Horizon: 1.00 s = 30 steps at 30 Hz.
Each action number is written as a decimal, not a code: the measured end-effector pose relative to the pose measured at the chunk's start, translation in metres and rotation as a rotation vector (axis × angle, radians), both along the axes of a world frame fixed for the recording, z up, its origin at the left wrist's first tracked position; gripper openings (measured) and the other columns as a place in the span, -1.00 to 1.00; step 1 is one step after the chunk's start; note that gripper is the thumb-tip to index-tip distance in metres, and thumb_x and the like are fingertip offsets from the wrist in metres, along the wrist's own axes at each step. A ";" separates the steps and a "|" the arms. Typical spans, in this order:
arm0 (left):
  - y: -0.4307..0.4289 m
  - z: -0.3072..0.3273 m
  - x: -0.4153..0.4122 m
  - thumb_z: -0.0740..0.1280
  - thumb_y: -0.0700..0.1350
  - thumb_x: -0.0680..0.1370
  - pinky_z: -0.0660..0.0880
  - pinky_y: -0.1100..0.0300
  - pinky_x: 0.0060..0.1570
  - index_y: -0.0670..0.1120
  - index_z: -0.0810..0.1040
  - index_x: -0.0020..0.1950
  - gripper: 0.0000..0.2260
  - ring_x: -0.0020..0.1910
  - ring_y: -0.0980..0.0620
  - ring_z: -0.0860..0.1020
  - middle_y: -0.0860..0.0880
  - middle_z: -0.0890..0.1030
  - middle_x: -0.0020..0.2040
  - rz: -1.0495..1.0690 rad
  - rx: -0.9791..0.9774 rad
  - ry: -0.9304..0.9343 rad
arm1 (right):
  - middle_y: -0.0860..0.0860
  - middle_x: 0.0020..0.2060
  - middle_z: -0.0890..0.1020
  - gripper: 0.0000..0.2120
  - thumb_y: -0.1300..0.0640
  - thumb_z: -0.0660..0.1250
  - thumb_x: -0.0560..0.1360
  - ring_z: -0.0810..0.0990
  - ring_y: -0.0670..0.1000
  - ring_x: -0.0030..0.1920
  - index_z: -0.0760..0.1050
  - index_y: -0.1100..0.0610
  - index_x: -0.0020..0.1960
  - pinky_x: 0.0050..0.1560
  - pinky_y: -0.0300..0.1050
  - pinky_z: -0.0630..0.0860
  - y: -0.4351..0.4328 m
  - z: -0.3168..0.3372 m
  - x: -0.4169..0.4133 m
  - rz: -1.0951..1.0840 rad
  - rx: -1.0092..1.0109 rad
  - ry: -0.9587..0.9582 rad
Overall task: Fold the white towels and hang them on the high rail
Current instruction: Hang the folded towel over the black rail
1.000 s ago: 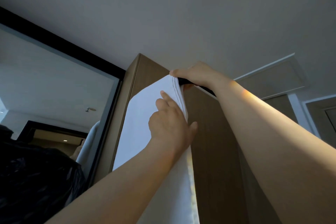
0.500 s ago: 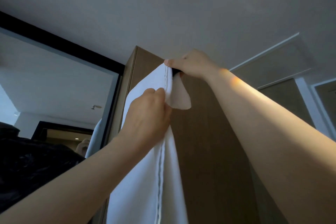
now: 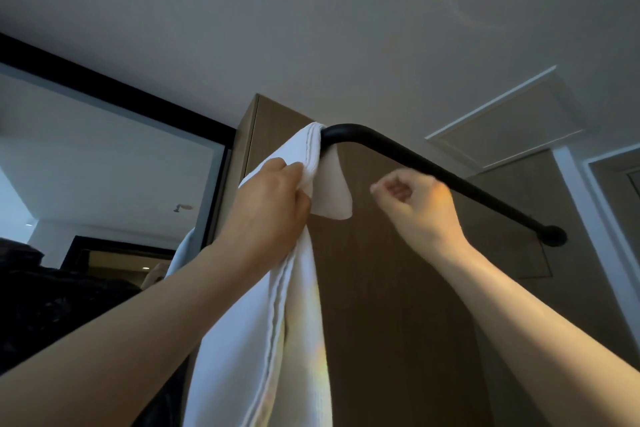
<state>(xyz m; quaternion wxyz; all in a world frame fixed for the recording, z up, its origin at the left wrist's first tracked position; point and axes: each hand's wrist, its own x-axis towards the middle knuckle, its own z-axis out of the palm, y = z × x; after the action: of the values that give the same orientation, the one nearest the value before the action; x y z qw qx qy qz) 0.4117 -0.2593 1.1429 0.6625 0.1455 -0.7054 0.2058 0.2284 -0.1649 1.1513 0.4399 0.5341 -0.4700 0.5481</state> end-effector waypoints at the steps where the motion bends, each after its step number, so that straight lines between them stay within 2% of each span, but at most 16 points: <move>1: 0.000 0.000 0.001 0.17 -0.18 0.58 0.44 0.05 -0.20 -0.19 0.46 -0.09 -0.87 -0.24 -0.05 0.43 -0.08 0.42 -0.16 0.004 -0.003 -0.001 | -0.11 -0.12 0.63 -0.79 -0.08 0.35 0.54 0.58 -0.15 -0.07 0.60 0.03 0.05 -0.16 -0.27 0.47 -0.004 -0.004 -0.006 -0.011 0.102 -0.047; 2: -0.001 0.000 0.001 0.17 -0.18 0.59 0.44 0.05 -0.21 -0.18 0.46 -0.08 -0.88 -0.24 -0.05 0.43 -0.07 0.42 -0.16 0.007 -0.007 -0.003 | -0.10 -0.05 0.63 -0.72 -0.11 0.37 0.52 0.57 -0.15 -0.02 0.59 0.04 0.13 -0.13 -0.29 0.46 -0.008 -0.004 -0.009 0.001 0.188 -0.096; 4: 0.000 0.001 0.001 0.17 -0.20 0.58 0.36 0.08 -0.27 -0.19 0.43 -0.12 -0.88 -0.26 -0.06 0.41 -0.06 0.38 -0.19 0.010 -0.016 -0.010 | -0.04 0.17 0.60 -0.53 -0.14 0.38 0.51 0.56 -0.09 0.14 0.49 0.07 0.33 0.06 -0.21 0.50 -0.016 0.003 -0.007 0.053 0.311 -0.170; 6: 0.000 0.001 0.002 0.17 -0.20 0.57 0.24 0.12 -0.31 -0.18 0.40 -0.15 -0.88 -0.28 -0.03 0.37 -0.04 0.34 -0.22 0.012 -0.020 -0.012 | -0.01 0.35 0.49 -0.38 -0.16 0.38 0.50 0.48 -0.02 0.32 0.35 0.07 0.47 0.29 -0.05 0.46 -0.027 0.013 0.001 0.077 0.354 -0.184; 8: -0.001 0.000 0.003 0.16 -0.19 0.58 0.23 0.16 -0.33 -0.16 0.41 -0.13 -0.89 -0.30 0.01 0.36 -0.02 0.34 -0.21 0.020 -0.020 -0.006 | 0.01 0.43 0.42 -0.33 -0.15 0.37 0.51 0.42 0.04 0.39 0.27 0.07 0.52 0.37 0.06 0.41 -0.037 0.023 0.008 0.087 0.364 -0.171; 10: -0.002 0.000 0.005 0.16 -0.19 0.59 0.24 0.21 -0.37 -0.14 0.41 -0.12 -0.89 -0.32 0.06 0.35 -0.01 0.33 -0.22 0.019 -0.027 -0.006 | 0.03 0.36 0.47 -0.39 -0.12 0.37 0.52 0.47 0.07 0.34 0.32 0.09 0.47 0.31 0.09 0.46 -0.045 0.031 0.013 0.088 0.364 -0.158; 13: -0.002 0.000 0.007 0.17 -0.19 0.59 0.32 0.21 -0.35 -0.15 0.43 -0.10 -0.89 -0.31 0.04 0.38 -0.02 0.35 -0.20 0.010 -0.035 -0.011 | 0.02 0.04 0.60 -0.68 -0.06 0.37 0.53 0.58 0.04 0.04 0.49 0.09 0.19 0.00 -0.03 0.56 -0.054 0.037 0.019 0.088 0.344 -0.114; 15: -0.002 -0.001 0.008 0.17 -0.18 0.59 0.41 0.14 -0.29 -0.16 0.46 -0.07 -0.89 -0.28 0.00 0.42 -0.05 0.39 -0.17 0.018 -0.039 -0.009 | 0.00 -0.15 0.58 -0.86 0.00 0.38 0.53 0.56 -0.01 -0.14 0.51 0.07 -0.04 -0.22 -0.16 0.44 -0.059 0.038 0.022 0.095 0.298 -0.105; 17: -0.003 -0.001 0.010 0.17 -0.17 0.59 0.40 0.15 -0.29 -0.15 0.46 -0.07 -0.89 -0.29 0.00 0.42 -0.05 0.40 -0.17 0.036 -0.050 -0.004 | 0.01 -0.29 0.55 -0.81 0.07 0.38 0.53 0.53 -0.01 -0.26 0.48 0.07 -0.23 -0.29 -0.16 0.36 -0.061 0.036 0.024 0.142 0.260 -0.110; 20: -0.005 0.000 0.013 0.17 -0.19 0.58 0.29 0.24 -0.38 -0.14 0.44 -0.10 -0.90 -0.33 0.02 0.39 -0.04 0.38 -0.20 0.062 -0.069 -0.004 | 0.16 -0.27 0.58 -0.77 0.09 0.38 0.53 0.56 0.12 -0.24 0.52 0.19 -0.23 -0.23 -0.08 0.40 -0.056 0.031 0.025 0.177 0.235 -0.115; 23: -0.005 0.000 0.016 0.16 -0.20 0.59 0.24 0.22 -0.38 -0.16 0.47 -0.05 -0.89 -0.32 0.00 0.39 -0.05 0.40 -0.17 0.081 -0.098 -0.006 | 0.29 -0.15 0.60 -0.68 0.05 0.39 0.53 0.58 0.25 -0.12 0.54 0.35 -0.10 -0.18 0.02 0.45 -0.043 0.026 0.020 0.168 0.195 -0.102; 25: -0.004 0.000 0.017 0.16 -0.21 0.59 0.27 0.16 -0.33 -0.17 0.50 0.02 -0.86 -0.29 -0.04 0.41 -0.08 0.42 -0.13 0.085 -0.119 0.002 | 0.25 -0.19 0.61 -0.68 0.03 0.39 0.52 0.59 0.19 -0.16 0.55 0.32 -0.10 -0.19 0.05 0.49 -0.034 0.022 0.018 0.141 0.169 -0.070; 27: -0.003 0.002 0.017 0.15 -0.21 0.60 0.32 0.13 -0.29 -0.18 0.50 0.11 -0.82 -0.27 -0.05 0.42 -0.09 0.43 -0.09 0.096 -0.138 0.005 | 0.15 -0.35 0.51 -0.69 0.03 0.37 0.52 0.48 0.08 -0.34 0.51 0.29 -0.19 -0.29 -0.06 0.38 -0.027 0.017 0.020 0.092 0.148 -0.038; 30: -0.002 0.002 0.017 0.18 -0.19 0.59 0.41 0.09 -0.21 -0.14 0.46 0.24 -0.76 -0.19 -0.06 0.45 -0.10 0.45 -0.01 0.113 -0.125 -0.005 | 0.08 -0.40 0.39 -0.68 0.06 0.36 0.52 0.35 0.00 -0.39 0.44 0.30 -0.25 -0.32 -0.10 0.28 -0.023 0.012 0.028 0.053 0.129 -0.026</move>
<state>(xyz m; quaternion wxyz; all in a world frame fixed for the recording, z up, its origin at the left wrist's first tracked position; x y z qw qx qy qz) 0.4291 -0.2617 1.1449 0.6557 0.1432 -0.6836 0.2868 0.2561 -0.1874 1.1631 0.3838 0.5663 -0.4957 0.5350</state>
